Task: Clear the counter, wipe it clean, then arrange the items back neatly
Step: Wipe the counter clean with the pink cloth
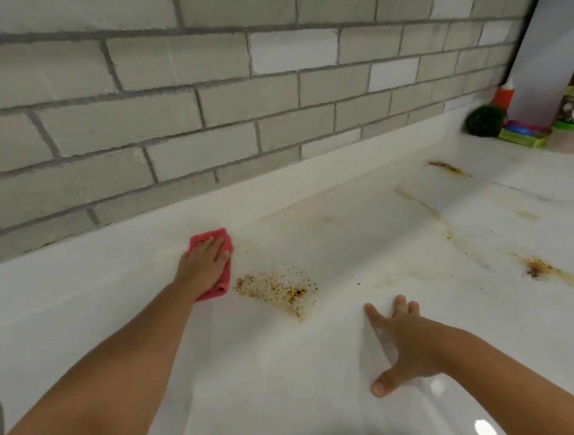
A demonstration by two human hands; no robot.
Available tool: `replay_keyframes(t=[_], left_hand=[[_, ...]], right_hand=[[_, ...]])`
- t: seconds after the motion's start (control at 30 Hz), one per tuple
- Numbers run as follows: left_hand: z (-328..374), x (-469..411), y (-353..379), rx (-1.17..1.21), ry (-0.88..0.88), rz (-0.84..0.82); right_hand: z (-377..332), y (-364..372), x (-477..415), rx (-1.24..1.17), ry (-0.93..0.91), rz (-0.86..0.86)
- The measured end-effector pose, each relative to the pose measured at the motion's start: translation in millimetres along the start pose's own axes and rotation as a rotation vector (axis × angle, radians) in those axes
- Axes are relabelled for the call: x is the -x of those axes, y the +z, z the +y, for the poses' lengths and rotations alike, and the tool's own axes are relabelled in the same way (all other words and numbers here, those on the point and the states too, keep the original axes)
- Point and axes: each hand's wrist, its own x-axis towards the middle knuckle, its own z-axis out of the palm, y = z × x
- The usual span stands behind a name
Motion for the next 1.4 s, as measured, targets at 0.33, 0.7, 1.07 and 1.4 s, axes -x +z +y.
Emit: replay_keyframes(t=[0.33,0.7,1.07,1.4], left_hand=[[35,78,16,0.065,0.209,-0.082],[74,139,18,0.069,0.235,-0.114],[80,82,18,0.071,0.039,-0.098],[21,82,6,0.062,-0.042,-0.026]], right_hand=[[2,-1,5,0.010,-0.003,-0.006],[0,-2,8,0.009,0.005,-0.006],[-5,-5,9,0.058,0.031,-0.028],[22,-21,9,0.070,0.110,0.099]])
